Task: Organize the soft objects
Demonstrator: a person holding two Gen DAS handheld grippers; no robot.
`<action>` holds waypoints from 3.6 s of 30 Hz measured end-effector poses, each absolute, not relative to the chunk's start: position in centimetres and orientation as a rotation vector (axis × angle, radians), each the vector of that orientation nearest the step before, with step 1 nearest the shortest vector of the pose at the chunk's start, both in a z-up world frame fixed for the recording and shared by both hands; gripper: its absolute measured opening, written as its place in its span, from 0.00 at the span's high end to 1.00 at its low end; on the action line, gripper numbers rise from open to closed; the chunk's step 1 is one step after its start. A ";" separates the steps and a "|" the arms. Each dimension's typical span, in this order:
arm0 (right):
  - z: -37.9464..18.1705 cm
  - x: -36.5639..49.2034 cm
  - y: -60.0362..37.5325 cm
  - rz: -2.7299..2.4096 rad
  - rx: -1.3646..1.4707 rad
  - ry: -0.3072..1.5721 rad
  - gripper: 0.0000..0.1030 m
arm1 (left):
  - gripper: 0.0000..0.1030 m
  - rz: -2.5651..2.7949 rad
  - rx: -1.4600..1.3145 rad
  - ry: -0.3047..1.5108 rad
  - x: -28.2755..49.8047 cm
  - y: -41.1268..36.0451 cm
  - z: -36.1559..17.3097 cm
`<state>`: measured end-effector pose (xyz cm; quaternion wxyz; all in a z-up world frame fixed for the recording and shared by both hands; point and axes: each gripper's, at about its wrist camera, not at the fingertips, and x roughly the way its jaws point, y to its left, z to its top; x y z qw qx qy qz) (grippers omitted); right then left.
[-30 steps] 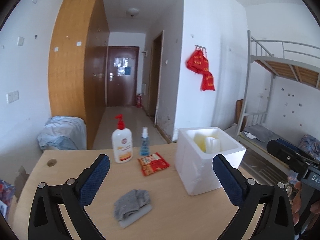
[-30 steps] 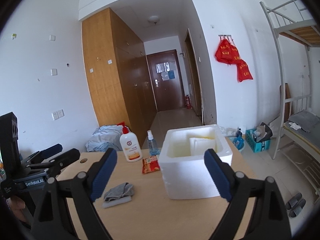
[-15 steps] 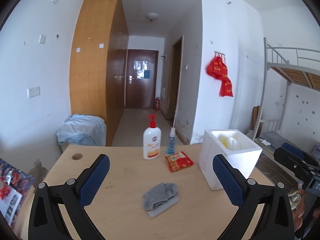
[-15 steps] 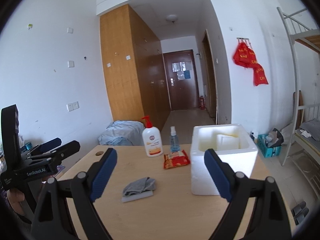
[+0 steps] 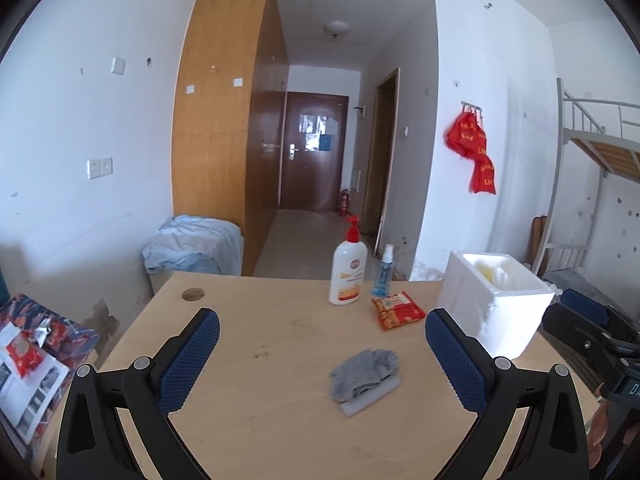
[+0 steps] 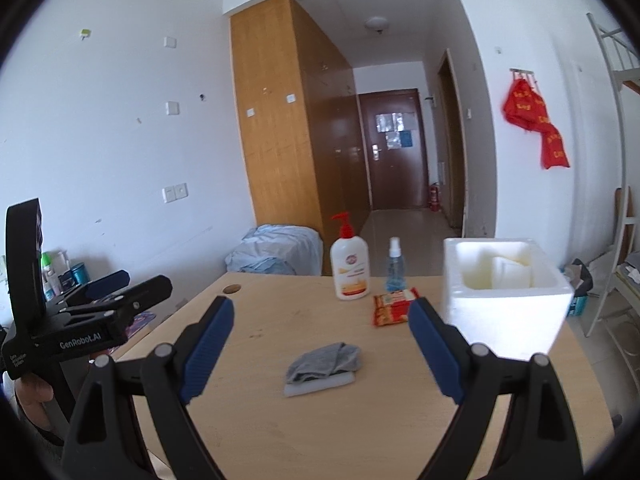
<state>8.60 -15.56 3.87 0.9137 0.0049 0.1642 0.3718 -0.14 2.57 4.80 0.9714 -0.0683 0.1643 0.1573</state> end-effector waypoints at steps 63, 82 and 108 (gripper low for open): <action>-2.1 14.7 -8.4 0.785 -0.076 0.547 0.11 | 0.00 0.317 -0.179 0.515 7.0 7.7 -2.2; -5.3 17.7 -6.8 0.802 -0.138 0.655 0.11 | 0.00 0.270 -0.186 0.605 11.2 9.8 -5.4; -11.1 22.2 -0.8 0.842 -0.248 0.848 0.44 | 0.00 0.053 -0.216 0.659 12.9 10.8 -8.7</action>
